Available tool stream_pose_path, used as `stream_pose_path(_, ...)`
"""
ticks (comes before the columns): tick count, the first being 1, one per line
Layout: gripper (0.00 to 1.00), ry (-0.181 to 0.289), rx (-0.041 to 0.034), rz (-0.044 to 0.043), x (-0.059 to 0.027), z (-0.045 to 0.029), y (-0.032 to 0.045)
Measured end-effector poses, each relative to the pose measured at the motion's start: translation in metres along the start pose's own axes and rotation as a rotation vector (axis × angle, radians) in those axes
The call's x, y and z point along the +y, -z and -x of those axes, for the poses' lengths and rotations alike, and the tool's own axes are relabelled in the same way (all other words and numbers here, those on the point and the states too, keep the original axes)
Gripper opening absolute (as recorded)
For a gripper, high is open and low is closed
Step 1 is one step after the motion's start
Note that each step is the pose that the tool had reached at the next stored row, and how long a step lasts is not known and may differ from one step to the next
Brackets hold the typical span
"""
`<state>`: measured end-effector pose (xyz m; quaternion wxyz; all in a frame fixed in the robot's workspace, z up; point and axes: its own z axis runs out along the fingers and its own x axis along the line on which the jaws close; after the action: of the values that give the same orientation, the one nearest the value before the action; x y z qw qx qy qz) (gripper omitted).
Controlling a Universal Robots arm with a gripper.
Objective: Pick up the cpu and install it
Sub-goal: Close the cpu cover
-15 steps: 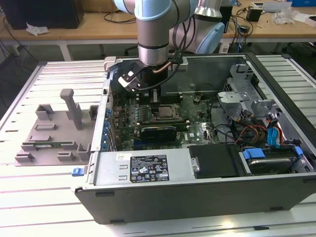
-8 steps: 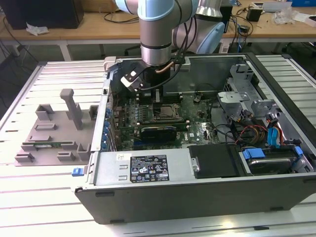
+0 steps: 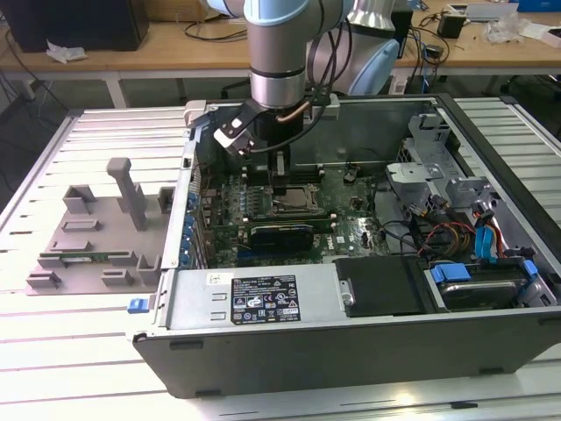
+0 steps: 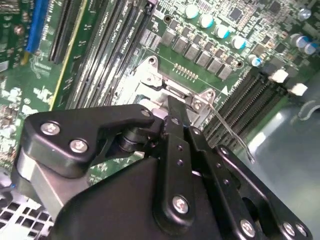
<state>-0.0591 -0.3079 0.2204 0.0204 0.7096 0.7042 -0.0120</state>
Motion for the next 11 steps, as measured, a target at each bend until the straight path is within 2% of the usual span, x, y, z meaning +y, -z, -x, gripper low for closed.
stream_pose_path(1,0.11,0.0,0.0001,0.0001,0.0001,0.0001,0.0031)
stream_pose_path(4,0.11,0.0,-0.0001,0.0,0.0003,0.001,0.0226)
stream_pose_path(7,0.11,0.0,-0.0007,0.0,0.0003,0.0011,0.0242)
stream_pose_path(11,0.11,0.0,-0.0021,-0.0002,0.0176,0.001,0.024)
